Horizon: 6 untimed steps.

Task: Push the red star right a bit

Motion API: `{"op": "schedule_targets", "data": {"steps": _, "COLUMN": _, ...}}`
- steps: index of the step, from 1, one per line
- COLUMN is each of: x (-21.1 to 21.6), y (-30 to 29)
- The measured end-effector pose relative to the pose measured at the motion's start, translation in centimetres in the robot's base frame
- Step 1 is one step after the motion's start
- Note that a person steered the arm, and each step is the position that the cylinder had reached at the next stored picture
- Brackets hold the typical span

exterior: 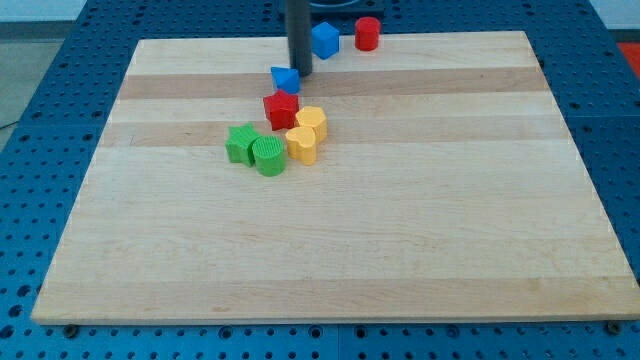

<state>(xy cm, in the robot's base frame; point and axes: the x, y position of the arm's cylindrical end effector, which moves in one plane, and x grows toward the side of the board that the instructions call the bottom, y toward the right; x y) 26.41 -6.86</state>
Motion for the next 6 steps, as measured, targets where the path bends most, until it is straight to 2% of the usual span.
{"op": "schedule_targets", "data": {"steps": 2, "x": 1.8, "y": -14.7}}
{"op": "schedule_targets", "data": {"steps": 3, "x": 5.8, "y": -15.3}}
{"op": "schedule_targets", "data": {"steps": 4, "x": 7.9, "y": -11.7}}
{"op": "schedule_targets", "data": {"steps": 6, "x": 8.0, "y": -1.4}}
